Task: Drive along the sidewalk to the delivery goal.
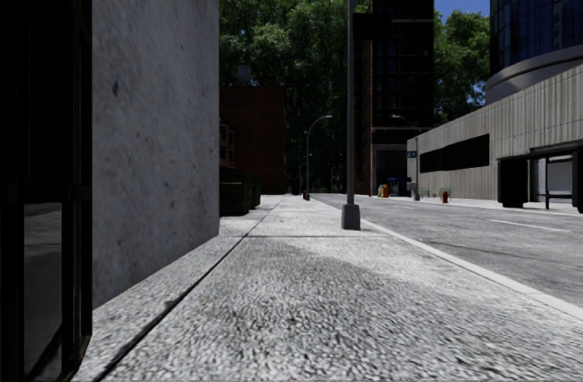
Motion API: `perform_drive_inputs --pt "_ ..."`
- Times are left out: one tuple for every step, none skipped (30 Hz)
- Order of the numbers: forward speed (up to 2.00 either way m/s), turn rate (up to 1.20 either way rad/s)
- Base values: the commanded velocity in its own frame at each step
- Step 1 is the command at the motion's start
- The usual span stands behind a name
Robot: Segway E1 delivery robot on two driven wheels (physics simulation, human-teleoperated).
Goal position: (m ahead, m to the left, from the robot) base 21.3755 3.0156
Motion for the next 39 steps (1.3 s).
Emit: perform_drive_inputs --pt "2.0 0.0" --pt "2.0 0.0" --pt "2.0 0.0" --pt "2.0 0.0" --pt "2.0 0.0" --pt "2.0 0.0" --pt "2.0 0.0" --pt "2.0 0.0" --pt "2.0 0.0" --pt "2.0 0.0" --pt "2.0 0.0" --pt "2.0 0.0" --pt "2.0 0.0" --pt "2.0 0.0" --pt "2.0 0.0" --pt "2.0 0.0" --pt "2.0 0.0" --pt "2.0 0.0" --pt "2.0 0.0" --pt "2.0 0.0" --pt "2.0 0.0" --pt "2.0 0.0" --pt "2.0 0.0" --pt "2.0 0.0" --pt "2.0 0.0" --pt "2.0 0.0" --pt "2.0 0.0" --pt "2.0 0.0" --pt "2.0 0.0" --pt "2.0 0.0" --pt "2.0 0.0" --pt "2.0 0.0" --pt "2.0 0.0" --pt "2.0 0.0" --pt "2.0 0.0" --pt "2.0 0.0" --pt "2.0 0.0" --pt "2.0 0.0" --pt "2.0 0.0"
